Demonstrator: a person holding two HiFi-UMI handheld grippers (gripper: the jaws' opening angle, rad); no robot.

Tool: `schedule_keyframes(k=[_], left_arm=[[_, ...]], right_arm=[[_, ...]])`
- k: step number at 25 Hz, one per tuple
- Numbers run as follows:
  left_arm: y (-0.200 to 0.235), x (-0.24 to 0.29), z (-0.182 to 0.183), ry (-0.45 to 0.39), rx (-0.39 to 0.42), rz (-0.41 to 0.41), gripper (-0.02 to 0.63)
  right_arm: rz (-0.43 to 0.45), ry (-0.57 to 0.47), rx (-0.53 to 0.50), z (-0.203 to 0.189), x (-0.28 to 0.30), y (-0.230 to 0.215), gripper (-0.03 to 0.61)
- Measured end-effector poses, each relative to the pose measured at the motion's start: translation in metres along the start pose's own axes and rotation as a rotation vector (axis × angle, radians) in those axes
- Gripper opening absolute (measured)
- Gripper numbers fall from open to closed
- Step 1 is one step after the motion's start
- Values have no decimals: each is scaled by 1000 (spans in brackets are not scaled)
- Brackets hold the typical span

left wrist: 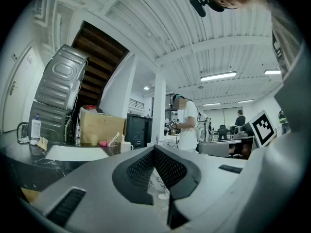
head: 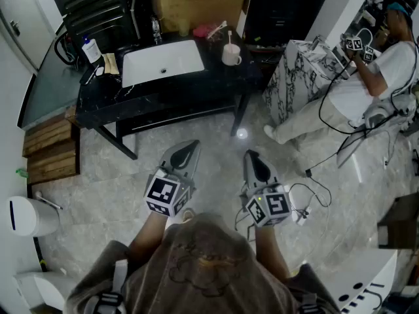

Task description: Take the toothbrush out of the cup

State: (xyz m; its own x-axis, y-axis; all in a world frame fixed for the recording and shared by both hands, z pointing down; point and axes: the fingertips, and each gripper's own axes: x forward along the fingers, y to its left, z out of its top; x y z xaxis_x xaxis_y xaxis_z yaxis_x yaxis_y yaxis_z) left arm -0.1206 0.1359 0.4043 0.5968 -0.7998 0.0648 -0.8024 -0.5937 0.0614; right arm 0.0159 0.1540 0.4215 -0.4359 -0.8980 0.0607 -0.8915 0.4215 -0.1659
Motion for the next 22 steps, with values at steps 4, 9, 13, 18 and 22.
schedule_keyframes(k=[4, 9, 13, 18, 22], left_arm=[[-2, 0, -2, 13, -9, -4, 2], [-10, 2, -3, 21, -4, -7, 2], [-18, 4, -2, 26, -3, -4, 2], [-27, 3, -4, 16, -9, 17, 2], [-36, 1, -14, 10, -23, 52, 2]], right_arm=[[6, -3, -4, 1, 0, 1, 0], [17, -4, -2, 1, -3, 0, 0], [34, -21, 20, 5, -9, -4, 0], [81, -16, 18, 4, -20, -9, 2], [128, 12, 0, -6, -35, -12, 2]])
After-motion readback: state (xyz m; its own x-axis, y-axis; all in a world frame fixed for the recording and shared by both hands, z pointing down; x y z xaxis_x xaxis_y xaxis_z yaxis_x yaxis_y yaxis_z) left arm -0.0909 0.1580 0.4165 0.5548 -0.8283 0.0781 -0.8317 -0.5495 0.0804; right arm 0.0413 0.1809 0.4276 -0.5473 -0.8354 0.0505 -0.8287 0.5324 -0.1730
